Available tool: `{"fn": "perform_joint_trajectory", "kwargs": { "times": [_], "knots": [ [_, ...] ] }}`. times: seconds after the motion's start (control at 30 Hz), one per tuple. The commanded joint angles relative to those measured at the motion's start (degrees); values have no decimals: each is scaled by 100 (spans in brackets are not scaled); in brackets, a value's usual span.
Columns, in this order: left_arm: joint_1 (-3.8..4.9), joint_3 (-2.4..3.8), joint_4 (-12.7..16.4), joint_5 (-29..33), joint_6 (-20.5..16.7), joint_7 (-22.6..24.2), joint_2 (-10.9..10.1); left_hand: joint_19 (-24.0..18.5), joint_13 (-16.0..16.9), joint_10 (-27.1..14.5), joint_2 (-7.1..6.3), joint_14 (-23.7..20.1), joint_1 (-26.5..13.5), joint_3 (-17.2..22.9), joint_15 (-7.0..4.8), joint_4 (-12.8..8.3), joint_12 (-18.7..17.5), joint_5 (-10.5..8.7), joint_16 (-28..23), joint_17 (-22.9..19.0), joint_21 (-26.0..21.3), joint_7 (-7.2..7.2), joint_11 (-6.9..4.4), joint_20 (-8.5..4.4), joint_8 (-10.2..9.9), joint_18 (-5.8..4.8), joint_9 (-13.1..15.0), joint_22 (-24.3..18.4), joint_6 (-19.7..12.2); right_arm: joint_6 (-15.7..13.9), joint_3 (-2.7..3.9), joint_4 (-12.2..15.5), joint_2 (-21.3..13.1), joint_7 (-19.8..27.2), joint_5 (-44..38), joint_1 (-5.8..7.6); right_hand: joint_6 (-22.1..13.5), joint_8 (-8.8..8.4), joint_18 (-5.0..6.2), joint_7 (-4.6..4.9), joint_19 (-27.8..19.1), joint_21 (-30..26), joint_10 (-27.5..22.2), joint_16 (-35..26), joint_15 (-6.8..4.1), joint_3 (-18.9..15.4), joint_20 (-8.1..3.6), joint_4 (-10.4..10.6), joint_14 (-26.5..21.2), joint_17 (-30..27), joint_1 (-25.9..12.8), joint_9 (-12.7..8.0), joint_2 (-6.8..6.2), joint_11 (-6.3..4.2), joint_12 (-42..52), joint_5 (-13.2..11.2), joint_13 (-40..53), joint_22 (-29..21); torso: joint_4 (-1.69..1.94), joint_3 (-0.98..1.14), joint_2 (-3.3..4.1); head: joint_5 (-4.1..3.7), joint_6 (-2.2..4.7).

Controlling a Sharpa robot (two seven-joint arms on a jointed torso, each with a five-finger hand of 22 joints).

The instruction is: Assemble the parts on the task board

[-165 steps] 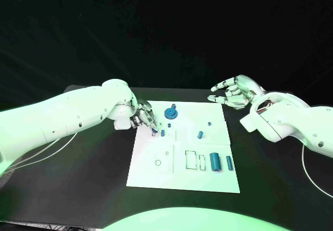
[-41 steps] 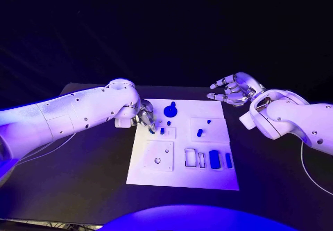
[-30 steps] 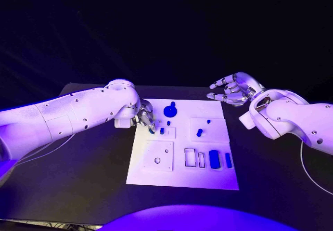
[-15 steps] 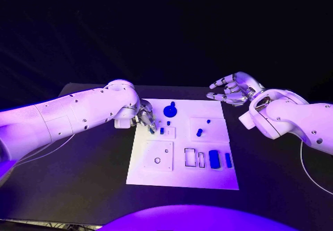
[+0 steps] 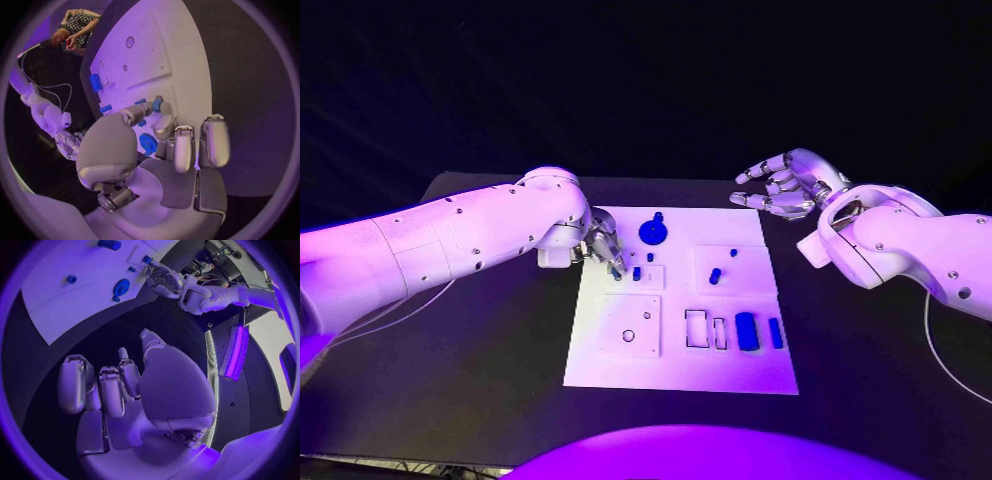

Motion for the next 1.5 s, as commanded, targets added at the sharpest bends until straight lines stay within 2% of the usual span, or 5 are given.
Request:
{"fn": "perform_joint_trajectory", "kwargs": {
  "times": [0.03, 0.7, 0.77, 0.83, 1.5],
  "knots": [
    [-28, -18, 25, 23, 169, -19, 4, 6, -7, 9, -12, 595, -55, -39, -46, 10, 22, -20, 17, 1470, 22, -41, -22, -51, -37, -75, -2, 6, 87, 47, 2, 11, -2, 83, -69, -3, 2, 22, 103, -2, -32, -48, -41, -42, -32, -29, -16, -12, 482, 985, -49, -12, -5, -3, -28, 31, 319, 640, -1, -1, 2, 2, -8],
    [-28, -16, 21, 53, 119, -21, -37, -7, -53, -14, 334, 590, 449, 44, -44, -181, -5, -91, 8, 1455, 3, -35, -23, -51, -98, -73, 41, -8, 55, 54, 2, 1, 3, 78, -74, -3, 2, 22, 103, -2, -32, -48, -41, -42, -32, -29, -16, -12, 482, 985, -49, -12, -5, -3, -28, 31, 319, 640, -5, 0, 5, 7, 0],
    [-28, -14, 33, 71, 129, -21, -46, -15, -101, -39, 456, 586, 628, 123, -23, -259, -38, -830, 1, 1442, -8, -7, 3, -36, -137, -71, 58, -17, 19, 54, 2, 0, 5, 78, -74, -3, 2, 22, 103, -2, -32, -48, -41, -42, -32, -29, -16, -12, 482, 985, -49, -12, -5, -3, -28, 31, 319, 640, -5, 0, 6, 4, -4],
    [-27, -12, 48, 87, 143, -20, -57, -25, -133, -53, 470, 585, 650, 140, -15, -267, -57, -928, -2, 1437, -16, 0, 9, -29, -149, -68, 62, -31, 17, 54, 2, -2, 7, 79, -74, -3, 2, 22, 103, -2, -32, -48, -41, -42, -32, -29, -16, -12, 482, 985, -49, -12, -5, -3, -28, 31, 319, 640, -3, -1, 3, 3, -8],
    [9, 40, 100, 54, 387, -38, -83, -31, -155, -62, 478, 586, 637, 95, -7, -252, -69, -985, 1, 1442, -22, 12, 20, -23, -152, -67, 71, -36, 24, 56, 2, -7, 11, 79, -75, -3, 2, 22, 103, -2, -32, -48, -41, -42, -32, -29, -16, -12, 482, 985, -49, -12, -5, -3, -28, 31, 319, 640, -4, 4, 3, 11, -9]
  ]
}}
